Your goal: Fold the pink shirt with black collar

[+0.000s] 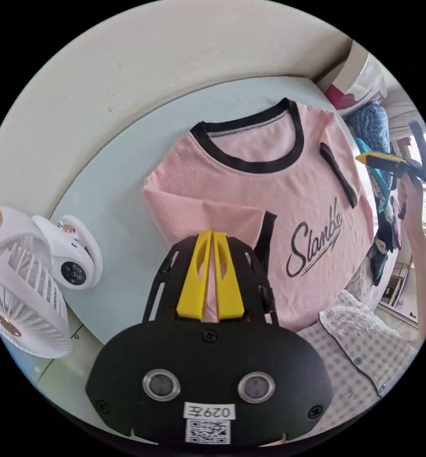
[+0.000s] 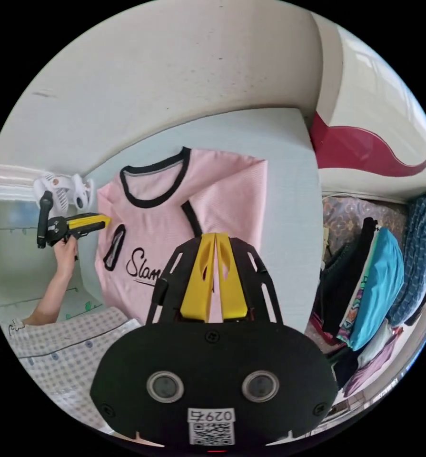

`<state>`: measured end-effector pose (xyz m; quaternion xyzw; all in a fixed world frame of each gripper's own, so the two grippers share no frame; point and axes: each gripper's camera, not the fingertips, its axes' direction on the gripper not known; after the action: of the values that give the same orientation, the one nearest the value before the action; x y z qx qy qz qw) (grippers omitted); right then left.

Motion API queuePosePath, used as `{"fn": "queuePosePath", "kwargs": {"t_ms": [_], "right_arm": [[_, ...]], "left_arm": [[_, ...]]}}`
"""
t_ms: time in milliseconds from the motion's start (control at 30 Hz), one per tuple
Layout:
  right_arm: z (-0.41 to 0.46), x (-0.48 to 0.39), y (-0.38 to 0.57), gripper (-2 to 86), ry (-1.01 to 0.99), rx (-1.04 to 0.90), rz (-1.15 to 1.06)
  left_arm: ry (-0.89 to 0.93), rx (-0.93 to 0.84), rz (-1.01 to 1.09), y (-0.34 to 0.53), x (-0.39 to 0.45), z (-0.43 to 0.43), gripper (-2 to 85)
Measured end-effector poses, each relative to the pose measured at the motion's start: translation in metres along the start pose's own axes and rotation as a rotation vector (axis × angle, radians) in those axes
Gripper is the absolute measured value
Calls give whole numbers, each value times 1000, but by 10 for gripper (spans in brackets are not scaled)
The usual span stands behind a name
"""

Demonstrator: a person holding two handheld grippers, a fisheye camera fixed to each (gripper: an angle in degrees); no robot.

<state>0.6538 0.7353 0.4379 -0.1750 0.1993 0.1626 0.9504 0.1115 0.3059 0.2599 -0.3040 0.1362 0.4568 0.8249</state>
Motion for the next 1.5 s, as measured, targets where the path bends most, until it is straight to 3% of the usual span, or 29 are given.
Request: {"fn": "queuePosePath", "kwargs": {"t_ms": [67, 167, 300, 433, 533, 633, 700, 867, 933, 1000, 1200, 1333, 1500], "right_arm": [[17, 2, -8, -4, 60, -80, -13], [16, -8, -9, -4, 139, -44, -59], [11, -23, -31, -4, 254, -21, -153], [-2, -14, -72, -4, 201, -9, -160], [-14, 2, -83, -5, 72, -102, -178], [-48, 10, -33, -5, -68, 10, -274], [-55, 14, 13, -5, -131, -13, -307], [-24, 26, 133, -5, -125, -221, -331], [-4, 33, 160, -5, -40, -304, -340], [-8, 39, 166, -5, -58, -264, -359], [-34, 41, 137, -5, -8, -174, -389], [-57, 61, 132, -3, -25, -179, -288], [-114, 130, 220, 7, -159, -10, -132]], "left_arm": [[-3, -4, -34, 3, 0, 4, -10], [15, 8, -97, 5, -1, 9, -10], [-104, 21, -106, -10, 7, 14, -10], [-206, -8, -121, -44, -1, 19, -10], [-80, -12, -205, -41, -20, 11, -10], [11, 149, -280, 18, -11, -22, -10], [87, 169, -290, 64, 6, -27, -10], [279, 3, -376, 181, 66, 27, -10], [210, -110, -398, 210, 90, 62, -10], [154, -148, -419, 218, 99, 82, -10], [51, 18, -414, 203, 77, 68, -10], [38, -53, -336, 182, 51, 56, -9], [39, 97, -369, 266, 32, 14, -1]]}}
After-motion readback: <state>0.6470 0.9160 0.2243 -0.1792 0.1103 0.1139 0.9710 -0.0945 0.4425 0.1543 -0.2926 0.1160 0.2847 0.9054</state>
